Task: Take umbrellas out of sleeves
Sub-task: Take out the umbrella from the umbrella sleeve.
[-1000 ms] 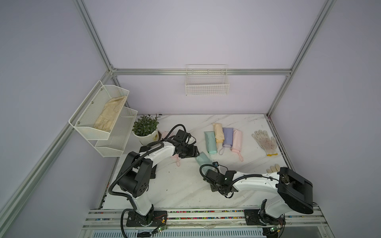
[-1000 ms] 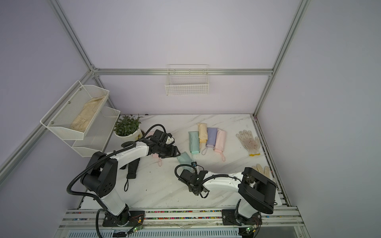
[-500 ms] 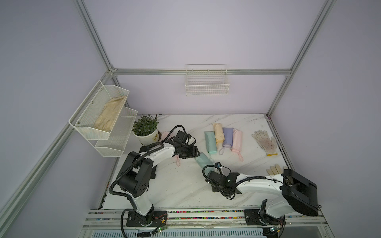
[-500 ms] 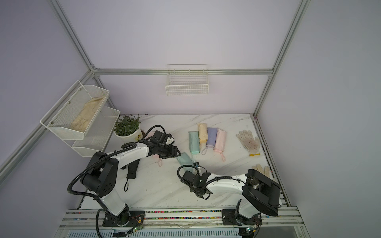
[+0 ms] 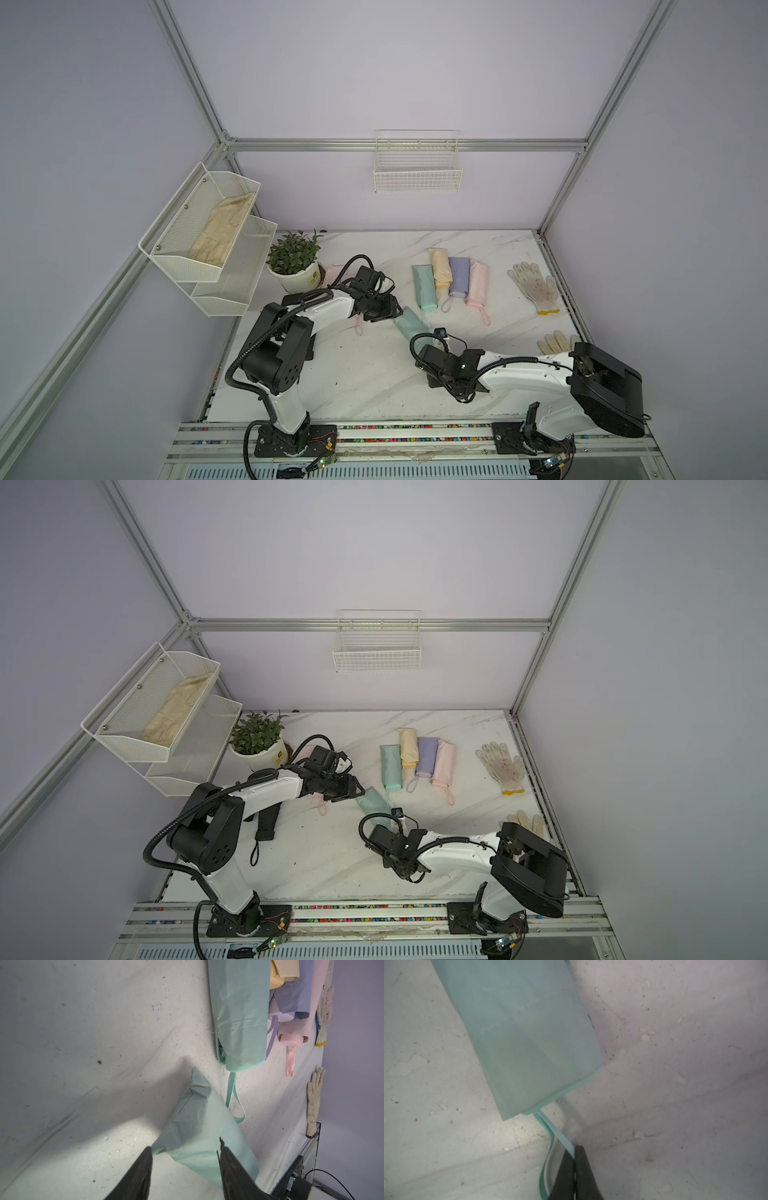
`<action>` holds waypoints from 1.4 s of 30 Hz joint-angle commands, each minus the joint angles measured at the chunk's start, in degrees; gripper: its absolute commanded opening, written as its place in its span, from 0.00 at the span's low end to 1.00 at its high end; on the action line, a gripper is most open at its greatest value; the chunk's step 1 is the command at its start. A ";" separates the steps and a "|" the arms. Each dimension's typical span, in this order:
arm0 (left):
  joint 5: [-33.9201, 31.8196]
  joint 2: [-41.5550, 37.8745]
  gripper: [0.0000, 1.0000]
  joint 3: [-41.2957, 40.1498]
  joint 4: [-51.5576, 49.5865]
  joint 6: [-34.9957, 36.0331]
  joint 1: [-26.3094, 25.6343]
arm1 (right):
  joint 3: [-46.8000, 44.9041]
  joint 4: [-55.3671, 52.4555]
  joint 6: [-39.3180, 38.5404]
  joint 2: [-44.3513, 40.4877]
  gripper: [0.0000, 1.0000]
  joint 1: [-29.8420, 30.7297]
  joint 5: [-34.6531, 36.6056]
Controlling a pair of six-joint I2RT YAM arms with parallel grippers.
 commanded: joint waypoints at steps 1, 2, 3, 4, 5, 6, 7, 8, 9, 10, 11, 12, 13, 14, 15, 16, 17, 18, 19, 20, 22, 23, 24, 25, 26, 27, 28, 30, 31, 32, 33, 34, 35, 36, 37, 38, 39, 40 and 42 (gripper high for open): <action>-0.14 0.90 0.51 -1.97 1.85 0.08 -0.04 | -2.02 -2.15 1.48 0.48 0.07 0.17 -0.98; -0.08 1.04 0.51 -2.09 2.13 -0.02 0.03 | -2.11 -2.14 1.41 0.37 0.07 0.17 -0.96; 0.02 1.07 0.50 -2.03 2.33 -0.08 -0.05 | -2.12 -2.13 1.41 0.31 0.07 0.17 -0.98; 0.03 1.28 0.50 -2.00 2.50 -0.08 -0.04 | -2.09 -2.09 1.43 0.31 0.07 0.18 -0.98; 0.07 1.46 0.50 -1.93 2.61 -0.19 0.01 | -2.13 -2.13 1.49 0.31 0.07 0.16 -0.98; 0.18 1.71 0.50 -1.91 2.66 -0.14 -0.03 | -2.13 -2.13 1.41 0.31 0.07 0.17 -0.90; 0.16 1.89 0.50 -1.91 2.73 -0.18 -0.04 | -2.13 -2.13 1.41 0.35 0.07 0.14 -0.90; 0.25 2.08 0.50 -1.90 2.79 -0.19 0.06 | -2.05 -2.13 1.41 0.31 0.07 0.16 -0.90; 0.39 2.27 0.49 -2.03 3.01 -0.36 0.05 | -2.12 -2.09 1.41 0.31 0.07 0.13 -0.89; 0.52 2.32 0.49 -2.13 3.34 -0.38 0.05 | -2.13 -2.08 1.41 0.31 0.07 0.10 -0.81; 0.59 2.37 0.48 -2.36 3.65 -0.54 0.05 | -2.12 -2.13 1.43 0.31 0.07 0.17 -0.74; 0.60 2.37 0.47 -2.52 4.04 -0.68 0.13 | -2.13 -2.12 1.50 0.34 0.07 0.17 -0.72; 0.68 2.38 0.46 -2.73 4.46 -0.87 0.18 | -2.13 -2.13 1.50 0.29 0.07 0.16 -0.71; 0.85 2.41 0.44 -3.03 5.08 -1.15 0.31 | -2.13 -2.13 1.50 0.31 0.07 0.17 -0.72; 1.19 2.42 0.42 -3.26 5.87 -1.51 0.39 | -2.13 -2.17 1.44 0.31 0.07 0.12 -0.72; 1.53 2.42 0.40 -3.61 6.75 -1.91 0.53 | -2.13 -2.17 1.43 0.31 0.07 0.16 -0.72; 2.01 2.60 0.37 -3.94 7.72 -2.40 0.66 | -2.04 -2.17 1.44 0.35 0.07 0.16 -0.63; 2.58 2.72 0.34 -4.25 8.89 -3.01 0.82 | -2.09 -2.22 1.47 0.31 0.07 0.17 -0.51; 3.02 2.78 0.31 -4.43 9.74 -3.45 0.84 | -2.13 -2.22 1.43 0.31 0.07 0.16 -0.50; 3.36 2.87 0.26 -4.58 10.42 -3.84 0.86 | -2.13 -2.19 1.46 0.31 0.07 0.12 -0.45; 3.37 2.90 0.19 -4.52 10.90 -4.15 0.86 | -2.06 -2.22 1.36 0.45 0.07 0.15 -0.46; 3.26 2.79 0.14 -4.48 10.90 -4.20 0.89 | -2.04 -2.21 1.33 0.45 0.07 0.11 -0.45; 3.01 2.66 0.09 -4.45 10.92 -4.07 0.84 | -2.04 -2.35 1.32 0.50 0.07 0.17 -0.37; 2.78 2.40 0.06 -4.45 10.79 -3.99 0.95 | -1.95 -2.30 1.33 0.50 0.07 0.17 -0.37; 2.52 2.16 0.01 -4.37 10.52 -3.76 1.01 | -1.93 -2.31 1.32 0.49 0.07 0.16 -0.37; 2.13 1.98 0.00 -4.28 10.13 -3.56 1.12 | -1.91 -2.26 1.32 0.57 0.07 0.17 -0.37; 1.89 1.78 0.00 -4.04 9.59 -3.29 1.19 | -1.87 -2.30 1.32 0.63 0.07 0.16 -0.29; 1.68 1.66 0.00 -3.62 8.66 -2.63 1.53 | -1.85 -2.30 1.32 0.65 0.07 0.12 -0.20; 1.66 1.59 0.00 -3.57 8.17 -2.35 1.74 | -1.87 -2.36 1.32 0.65 0.07 0.17 -0.06; 1.57 1.49 0.00 -3.41 7.91 -2.15 2.01 | -1.81 -2.39 1.32 0.66 0.07 0.17 -0.01; 1.57 1.34 0.00 -3.40 7.67 -2.12 2.24 | -1.80 -2.44 1.32 0.66 0.07 0.17 -0.02; 1.63 1.19 0.00 -3.42 7.54 -1.90 2.51 | -1.81 -2.39 1.28 0.65 0.07 0.17 0.07; 1.56 1.05 0.00 -3.40 7.33 -1.80 2.80 | -1.90 -2.29 1.25 0.64 0.07 0.17 0.07; 1.53 0.90 0.00 -3.40 7.22 -1.73 3.09 | -1.95 -2.29 1.23 0.60 0.07 0.16 0.07; 1.37 0.66 0.00 -3.35 6.96 -1.54 3.33 | -1.93 -2.22 1.24 0.60 0.07 0.16 0.07; 1.07 0.40 0.00 -3.31 6.64 -1.31 3.63 | -1.90 -2.22 1.23 0.60 0.07 0.16 0.07; 0.75 0.14 0.00 -3.22 6.31 -1.21 3.88 | -1.91 -2.19 1.25 0.61 0.07 0.17 0.07; 0.44 -0.12 0.00 -3.13 6.01 -1.10 4.23 | -1.98 -2.21 1.16 0.57 0.07 0.17 0.07; 0.13 -0.69 0.00 -3.05 5.64 -1.10 5.04 | -2.00 -2.13 1.16 0.58 0.07 0.17 0.07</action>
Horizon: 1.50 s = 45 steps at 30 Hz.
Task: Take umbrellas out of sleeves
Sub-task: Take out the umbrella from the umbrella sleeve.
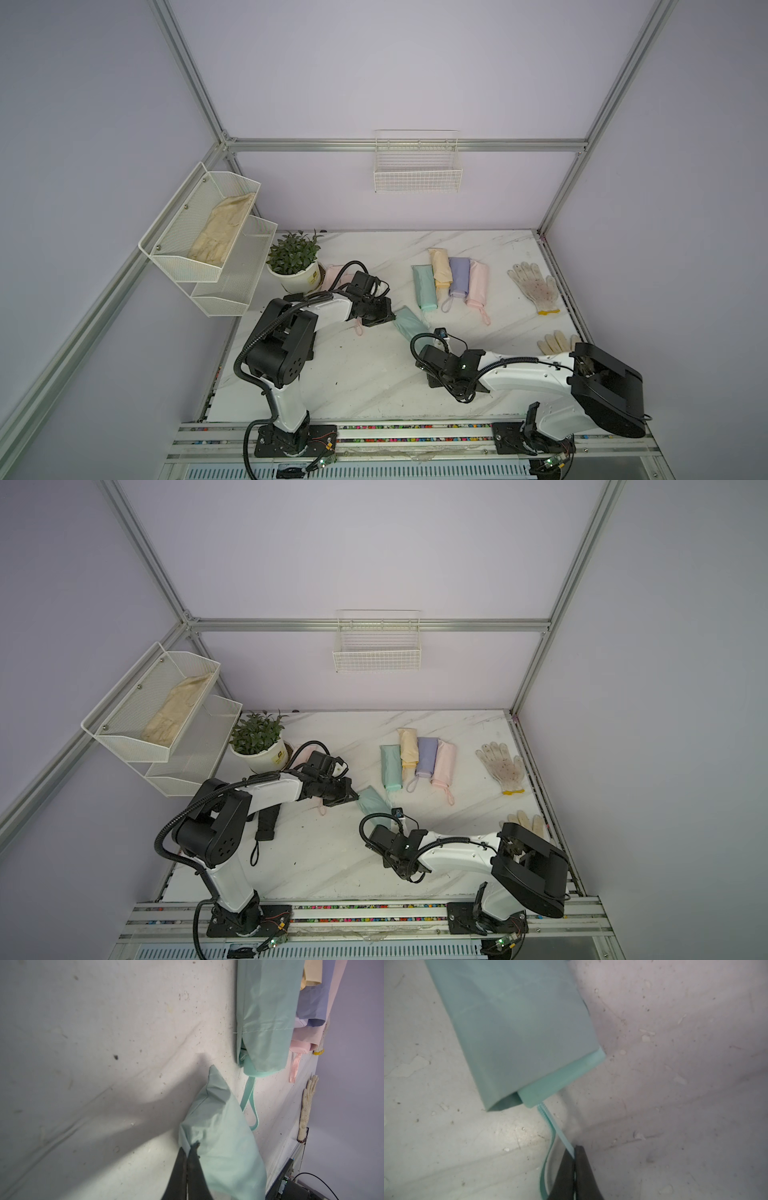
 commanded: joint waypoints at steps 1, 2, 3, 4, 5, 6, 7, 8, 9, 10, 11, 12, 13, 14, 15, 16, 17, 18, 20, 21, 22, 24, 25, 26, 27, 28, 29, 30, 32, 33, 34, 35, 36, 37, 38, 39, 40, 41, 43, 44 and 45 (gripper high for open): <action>-3.13 -3.01 0.00 0.29 0.03 1.67 2.48 | -1.66 -2.65 1.13 0.77 0.07 0.15 -0.37; -3.11 -3.32 0.00 0.46 -0.04 1.61 2.70 | -1.66 -2.70 1.09 0.77 0.07 0.17 -0.34; -3.14 -3.54 0.00 0.68 -0.14 1.70 2.88 | -1.69 -2.70 1.11 0.80 0.07 0.17 -0.34; -3.19 -3.70 0.00 0.86 -0.48 1.75 3.02 | -1.63 -2.70 1.08 0.77 0.07 0.17 -0.35; -3.30 -3.90 0.00 1.18 -0.83 1.92 3.07 | -1.65 -2.70 1.09 0.77 0.07 0.17 -0.37; -3.43 -3.99 0.00 1.50 -1.17 2.01 3.21 | -1.70 -2.69 1.02 0.77 0.07 0.17 -0.39; -3.47 -4.07 0.00 1.74 -1.47 2.03 3.29 | -1.73 -2.72 0.97 0.78 0.07 0.17 -0.38; -3.55 -4.23 0.00 1.98 -1.76 2.11 3.41 | -1.73 -2.64 0.97 0.73 0.08 0.14 -0.35; -3.61 -4.38 0.00 2.29 -2.10 2.23 3.50 | -1.75 -2.63 0.98 0.69 0.07 0.17 -0.42; -3.71 -4.58 0.00 2.52 -2.52 2.35 3.67 | -1.78 -2.67 0.97 0.76 0.07 0.17 -0.35; -3.94 -4.77 0.00 2.90 -2.99 2.58 3.93 | -1.73 -2.65 0.97 0.64 0.07 0.12 -0.38; -4.06 -5.06 0.00 3.34 -3.43 2.72 4.22 | -1.77 -2.74 0.97 0.61 0.07 0.17 -0.43; -4.06 -5.21 0.00 3.60 -3.76 2.88 4.45 | -1.73 -2.70 0.95 0.65 0.07 0.17 -0.43; -4.02 -5.44 0.00 3.89 -4.09 2.99 4.73 | -1.77 -2.70 0.90 0.63 0.07 0.17 -0.43; -4.13 -5.61 0.00 4.22 -4.47 3.14 5.00 | -1.78 -2.72 0.88 0.61 0.07 0.17 -0.43; -4.28 -5.81 0.00 4.69 -4.87 3.30 5.16 | -1.71 -2.74 0.92 0.66 0.07 0.14 -0.43; -4.39 -6.02 0.00 4.99 -5.21 3.34 5.31 | -1.77 -2.70 0.88 0.62 0.07 0.17 -0.43; -4.39 -6.14 0.00 5.28 -5.53 3.36 5.43 | -1.78 -2.69 0.87 0.65 0.07 0.17 -0.43; -4.51 -6.27 0.00 5.96 -6.13 3.61 5.61 | -1.76 -2.70 0.84 0.65 0.07 0.17 -0.43; -4.66 -6.41 0.00 6.42 -6.58 3.69 5.69 | -1.78 -2.70 0.80 0.52 0.07 0.17 -0.43; -4.72 -6.41 0.00 6.68 -6.87 3.83 5.71 | -1.78 -2.70 0.79 0.50 0.07 0.17 -0.43; -4.97 -6.54 0.00 7.48 -7.52 4.09 5.79 | -1.82 -2.67 0.82 0.42 0.07 0.16 -0.43; -5.15 -6.63 0.00 7.77 -7.91 4.21 5.88 | -1.80 -2.61 0.87 0.39 0.07 0.16 -0.43; -5.33 -6.72 0.00 8.19 -8.24 4.29 5.96 | -1.87 -2.64 0.82 0.41 0.07 0.16 -0.43; -5.44 -6.76 0.00 8.49 -8.47 4.41 6.02 | -1.86 -2.61 0.77 0.36 0.07 0.17 -0.43; -5.55 -6.80 0.00 8.86 -8.87 4.58 6.10 | -1.80 -2.65 0.80 0.34 0.07 0.17 -0.41; -5.78 -6.72 0.00 9.36 -9.23 4.79 6.22 | -1.82 -2.61 0.77 0.38 0.07 0.15 -0.43; -5.90 -6.74 0.00 9.83 -9.66 5.08 6.38 | -1.85 -2.61 0.77 0.37 0.07 0.16 -0.43; -6.30 -6.58 0.00 10.73 -10.44 5.50 6.66 | -1.86 -2.60 0.77 0.33 0.07 0.16 -0.42; -6.48 -6.63 0.00 11.01 -10.71 5.65 6.80 | -1.84 -2.61 0.63 0.31 0.07 0.17 -0.43; -6.58 -6.63 0.00 11.23 -10.86 5.71 6.93 | -1.82 -2.60 0.69 0.31 0.07 0.14 -0.43; -6.66 -6.78 0.00 11.35 -10.96 5.80 7.10 | -1.87 -2.59 0.62 0.31 0.07 0.14 -0.43; -6.87 -6.87 0.00 11.46 -11.06 5.88 7.24 | -1.87 -2.61 0.62 0.19 0.07 0.12 -0.43; -7.05 -6.97 0.00 11.55 -11.29 5.97 7.32 | -1.84 -2.61 0.62 0.15 0.07 0.16 -0.43; -7.28 -7.14 0.00 11.64 -11.44 6.06 7.51 | -1.87 -2.61 0.63 0.15 0.07 0.17 -0.43; -7.26 -7.15 0.00 11.70 -11.55 6.12 7.65 | -1.87 -2.61 0.62 0.11 0.07 0.17 -0.43; -7.27 -7.20 0.00 11.72 -11.57 6.07 7.73 | -1.88 -2.67 0.63 0.16 0.07 0.12 -0.43; -7.30 -7.20 0.00 11.77 -11.65 6.07 7.86 | -1.87 -2.57 0.62 0.09 0.07 0.17 -0.43; -7.28 -7.24 0.00 11.86 -11.64 6.08 7.83 | -1.88 -2.56 0.64 0.11 0.07 0.21 -0.41; -7.23 -7.16 0.00 11.99 -11.72 6.07 7.86 | -1.88 -2.53 0.58 0.15 0.07 0.23 -0.43; -7.06 -7.13 0.00 12.07 -11.67 6.07 7.84 | -1.89 -2.57 0.56 0.12 0.07 0.20 -0.43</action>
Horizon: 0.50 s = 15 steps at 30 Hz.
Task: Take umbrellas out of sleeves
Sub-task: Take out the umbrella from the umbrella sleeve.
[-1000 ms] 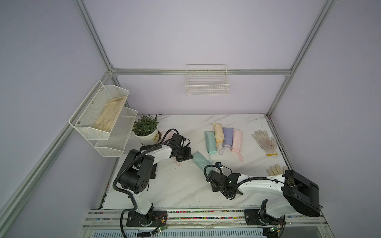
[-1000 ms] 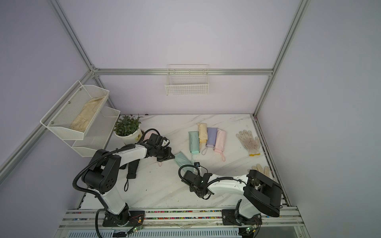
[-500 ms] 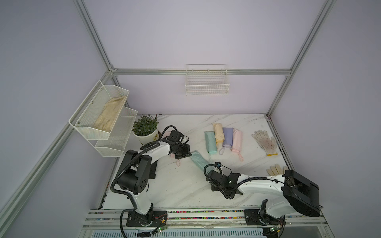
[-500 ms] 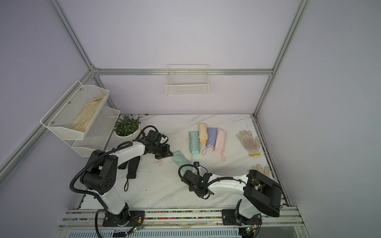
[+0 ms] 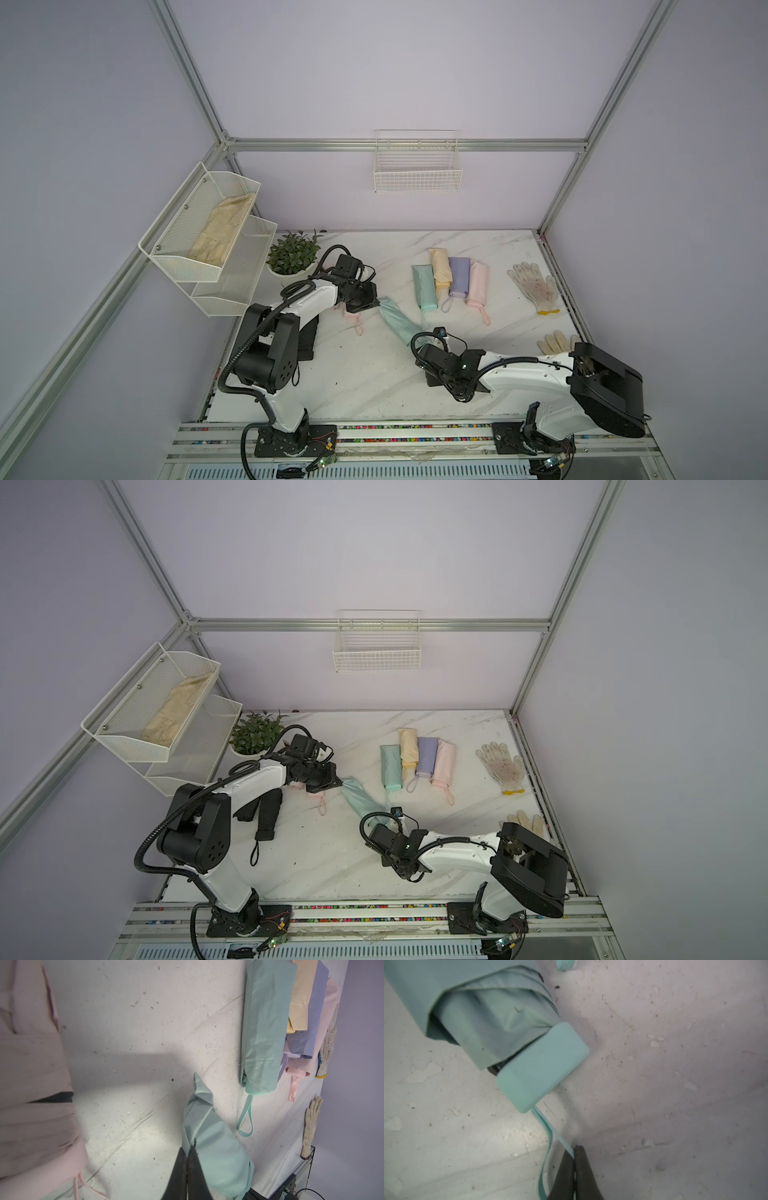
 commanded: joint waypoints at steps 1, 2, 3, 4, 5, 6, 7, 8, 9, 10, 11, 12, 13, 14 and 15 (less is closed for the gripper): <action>-3.22 -3.17 0.00 4.07 2.64 1.65 1.59 | -1.48 -4.69 0.62 0.09 0.07 0.25 -0.34; -3.25 -3.07 0.00 4.16 2.62 1.64 1.57 | -1.48 -4.72 0.58 0.09 0.07 0.23 -0.34; -3.38 -3.07 0.00 4.32 2.59 1.72 1.57 | -1.50 -4.72 0.60 0.11 0.08 0.24 -0.34; -3.49 -3.04 0.00 4.49 2.52 1.80 1.65 | -1.53 -4.76 0.62 0.11 0.07 0.20 -0.33; -3.47 -2.93 0.00 4.68 2.37 1.87 1.67 | -1.50 -4.74 0.59 0.11 0.07 0.25 -0.27; -3.51 -2.89 0.00 4.91 2.26 1.90 1.65 | -1.49 -4.66 0.57 0.12 0.07 0.25 -0.30; -3.51 -2.76 0.00 5.17 2.10 2.00 1.70 | -1.48 -4.69 0.60 0.11 0.07 0.25 -0.26; -3.50 -2.65 0.00 5.35 1.91 1.99 1.84 | -1.48 -4.65 0.60 0.07 0.07 0.25 -0.26; -3.47 -2.62 0.00 5.40 1.87 1.99 1.81 | -1.49 -4.73 0.57 0.09 0.07 0.25 -0.26; -3.45 -2.59 0.00 5.40 1.87 1.99 1.93 | -1.49 -4.67 0.60 0.07 0.07 0.20 -0.26; -3.51 -2.63 0.00 5.40 1.89 1.99 1.97 | -1.56 -4.62 0.57 0.07 0.07 0.20 -0.26; -3.54 -2.62 0.00 5.35 1.86 2.01 2.00 | -1.63 -4.66 0.64 0.11 0.07 0.31 -0.26; -3.55 -2.69 0.00 5.40 1.76 2.04 2.06 | -1.56 -4.76 0.65 0.09 0.07 0.33 -0.19; -3.65 -2.80 0.00 5.40 1.74 2.08 2.14 | -1.52 -4.79 0.64 0.10 0.07 0.34 -0.17; -3.72 -2.88 0.00 5.40 1.69 2.10 2.23 | -1.54 -4.80 0.59 0.09 0.07 0.28 -0.15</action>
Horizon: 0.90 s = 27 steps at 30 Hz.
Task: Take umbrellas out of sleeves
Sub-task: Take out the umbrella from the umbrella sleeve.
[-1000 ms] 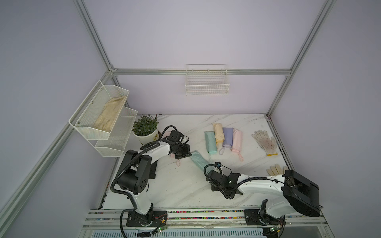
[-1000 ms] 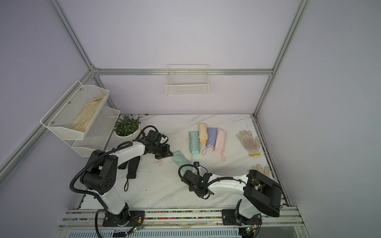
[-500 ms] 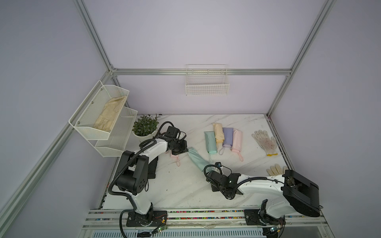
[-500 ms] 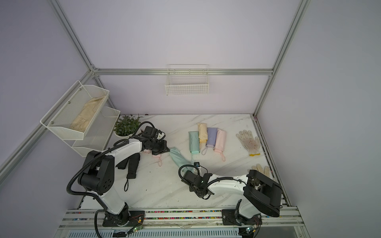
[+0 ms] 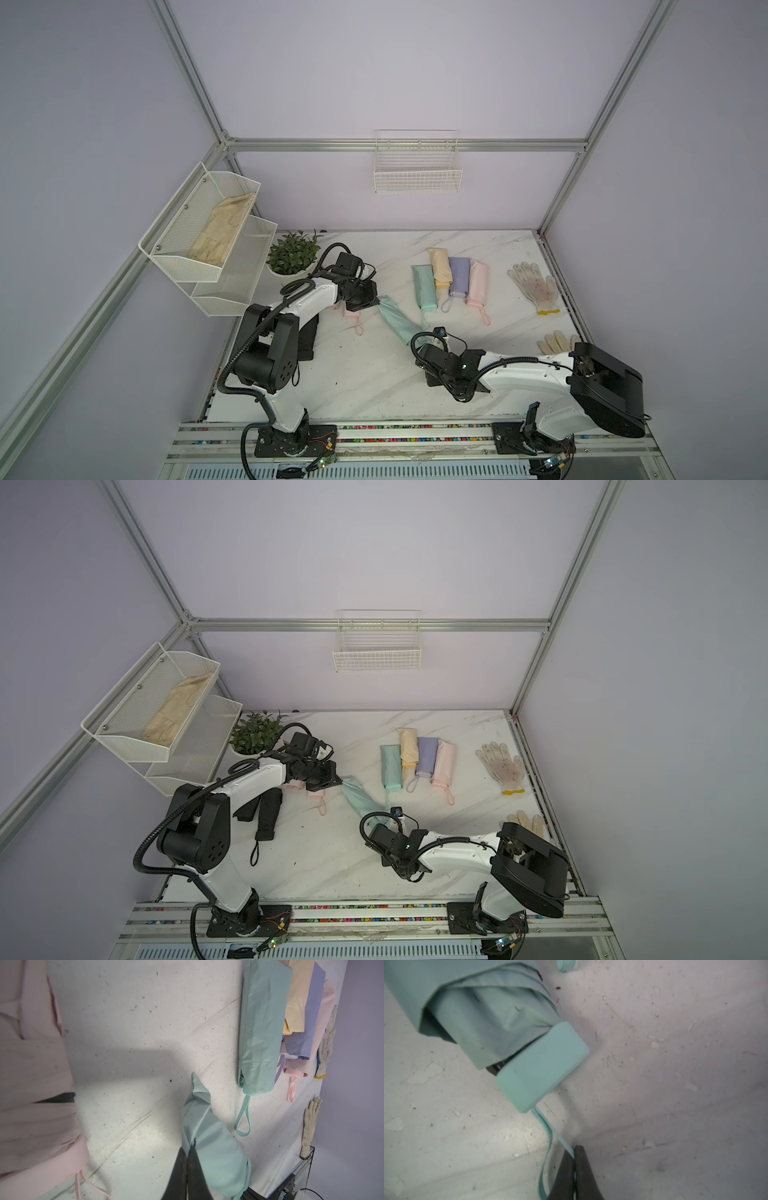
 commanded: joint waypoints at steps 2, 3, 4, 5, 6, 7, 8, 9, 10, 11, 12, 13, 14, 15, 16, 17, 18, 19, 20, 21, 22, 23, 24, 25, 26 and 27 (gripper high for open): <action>-3.58 -3.19 0.00 4.07 3.02 1.99 2.34 | -1.53 -4.97 0.59 0.08 0.08 0.32 -0.19; -3.65 -3.23 0.00 4.19 2.89 2.04 2.41 | -1.47 -4.95 0.63 0.14 0.07 0.30 -0.19; -3.69 -3.24 0.00 4.28 2.84 2.08 2.51 | -1.52 -4.98 0.57 0.06 0.07 0.27 -0.19; -3.68 -3.24 0.00 4.37 2.76 2.14 2.60 | -1.53 -4.88 0.66 0.07 0.07 0.29 -0.18; -3.66 -3.24 0.00 4.50 2.57 2.21 2.68 | -1.47 -4.96 0.61 0.07 0.07 0.33 -0.19; -3.56 -3.16 0.00 4.55 2.47 2.24 2.75 | -1.51 -5.01 0.64 0.07 0.07 0.43 -0.11; -3.61 -3.15 0.00 4.60 2.49 2.21 2.90 | -1.50 -4.95 0.64 0.10 0.07 0.38 -0.10; -3.59 -3.15 0.00 4.63 2.45 2.21 2.91 | -1.47 -4.93 0.66 0.06 0.07 0.43 -0.10; -3.57 -3.24 0.00 4.63 2.44 2.21 3.02 | -1.48 -4.99 0.66 0.06 0.07 0.44 -0.02; -3.62 -3.31 0.00 4.63 2.41 2.23 3.05 | -1.47 -5.03 0.66 0.10 0.07 0.52 -0.01; -3.64 -3.48 0.00 4.63 2.33 2.29 3.26 | -1.48 -5.02 0.68 0.07 0.07 0.52 -0.01; -3.74 -3.70 0.00 4.63 2.21 2.30 3.42 | -1.52 -5.03 0.73 0.08 0.07 0.52 0.07; -3.89 -3.99 0.00 4.57 2.22 2.30 3.64 | -1.49 -5.02 0.83 0.08 0.07 0.53 0.07; -3.94 -4.25 0.00 4.50 2.23 2.30 3.84 | -1.49 -5.08 0.81 0.13 0.07 0.57 0.07; -3.94 -4.33 0.00 4.46 2.19 2.30 3.99 | -1.49 -5.04 0.81 0.07 0.07 0.58 0.12; -3.95 -4.60 0.00 4.46 2.13 2.30 4.16 | -1.49 -5.07 0.81 0.09 0.07 0.58 0.17; -3.96 -4.72 0.00 4.52 2.06 2.34 4.26 | -1.52 -5.11 0.87 0.08 0.07 0.60 0.16; -3.93 -4.86 0.00 4.53 2.01 2.39 4.40 | -1.48 -5.12 0.91 0.08 0.07 0.61 0.24; -3.94 -5.04 0.00 4.55 2.01 2.43 4.49 | -1.47 -5.11 0.91 0.08 0.07 0.62 0.25; -3.99 -5.25 0.00 4.55 1.82 2.47 4.66 | -1.47 -5.10 0.92 0.06 0.07 0.68 0.33; -4.03 -5.39 0.00 4.55 1.70 2.59 4.78 | -1.48 -5.08 1.01 0.07 0.07 0.67 0.38; -3.97 -5.57 0.00 4.55 1.69 2.56 4.86 | -1.63 -5.12 1.10 -0.07 0.08 0.65 0.42; -3.74 -5.53 0.00 4.61 1.64 2.65 4.86 | -1.72 -5.12 1.10 -0.16 0.07 0.65 0.42; -3.66 -5.53 0.00 4.63 1.57 2.65 4.84 | -1.73 -5.07 1.16 -0.21 0.07 0.75 0.42; -3.45 -5.51 0.00 4.64 1.61 2.57 4.87 | -1.74 -5.04 1.11 -0.10 0.07 0.75 0.42; -3.28 -5.40 0.00 4.63 1.61 2.56 4.84 | -1.65 -5.06 1.19 -0.04 0.07 0.74 0.42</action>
